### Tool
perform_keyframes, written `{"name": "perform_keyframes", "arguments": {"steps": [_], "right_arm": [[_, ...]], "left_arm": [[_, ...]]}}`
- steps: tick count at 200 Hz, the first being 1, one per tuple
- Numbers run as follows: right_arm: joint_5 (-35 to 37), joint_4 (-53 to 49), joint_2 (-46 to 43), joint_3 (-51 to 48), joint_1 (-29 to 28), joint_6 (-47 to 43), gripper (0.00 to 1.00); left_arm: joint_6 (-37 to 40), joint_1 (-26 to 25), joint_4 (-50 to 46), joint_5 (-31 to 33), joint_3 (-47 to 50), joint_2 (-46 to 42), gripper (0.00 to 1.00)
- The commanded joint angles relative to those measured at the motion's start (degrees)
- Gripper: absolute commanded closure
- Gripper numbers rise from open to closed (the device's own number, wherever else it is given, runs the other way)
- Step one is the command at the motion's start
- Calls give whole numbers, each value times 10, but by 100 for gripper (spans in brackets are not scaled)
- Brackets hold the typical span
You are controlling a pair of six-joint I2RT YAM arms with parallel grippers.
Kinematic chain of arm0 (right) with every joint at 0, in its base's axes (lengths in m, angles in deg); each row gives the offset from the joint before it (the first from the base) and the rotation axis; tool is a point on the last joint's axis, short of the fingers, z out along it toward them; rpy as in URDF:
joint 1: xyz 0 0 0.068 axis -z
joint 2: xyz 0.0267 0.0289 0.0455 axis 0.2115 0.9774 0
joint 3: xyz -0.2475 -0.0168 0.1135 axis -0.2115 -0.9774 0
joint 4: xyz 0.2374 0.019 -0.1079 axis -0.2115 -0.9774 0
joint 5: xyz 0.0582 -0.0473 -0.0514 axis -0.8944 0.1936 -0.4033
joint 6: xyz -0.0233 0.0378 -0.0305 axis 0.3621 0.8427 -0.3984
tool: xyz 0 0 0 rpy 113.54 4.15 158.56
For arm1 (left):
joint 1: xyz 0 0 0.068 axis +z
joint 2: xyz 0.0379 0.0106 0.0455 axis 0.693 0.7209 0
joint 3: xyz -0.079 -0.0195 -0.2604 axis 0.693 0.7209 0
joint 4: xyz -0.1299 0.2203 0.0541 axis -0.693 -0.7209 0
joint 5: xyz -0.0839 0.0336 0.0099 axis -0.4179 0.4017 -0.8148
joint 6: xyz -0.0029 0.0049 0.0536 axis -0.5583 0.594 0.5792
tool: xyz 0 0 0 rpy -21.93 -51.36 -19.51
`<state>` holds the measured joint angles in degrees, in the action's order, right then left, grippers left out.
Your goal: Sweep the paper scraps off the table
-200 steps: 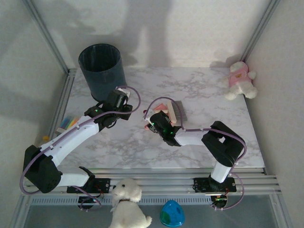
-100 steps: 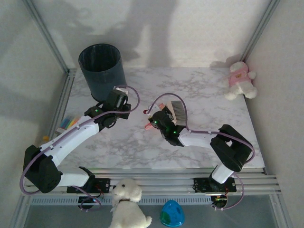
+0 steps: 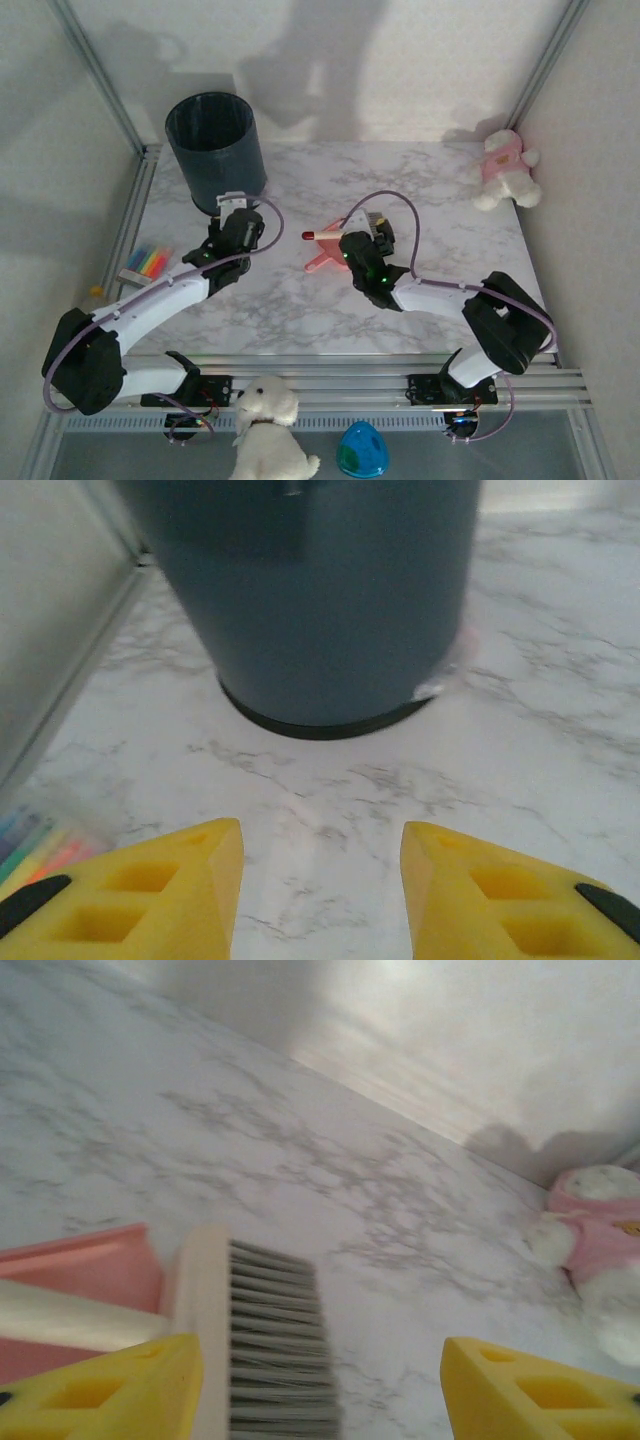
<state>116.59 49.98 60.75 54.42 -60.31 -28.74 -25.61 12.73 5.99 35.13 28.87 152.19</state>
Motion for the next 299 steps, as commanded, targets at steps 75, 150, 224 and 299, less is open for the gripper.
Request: {"name": "perform_keyframes", "arguments": {"steps": [75,150,224,299], "right_arm": [[37,-8,-104,-70,117,36,35],[-39,17,-148,-130,244,61,34],[-123,49,-138,-156,330,99,33],[-202,97,-124,-193,374,115,33]], "left_arm": [[73,81,333,103,193,-45,55],[52,178,359,14,223,-48,53],[43,269,453,-128,265,-41,49],[73,292,598,-223,323,-12,30]]}}
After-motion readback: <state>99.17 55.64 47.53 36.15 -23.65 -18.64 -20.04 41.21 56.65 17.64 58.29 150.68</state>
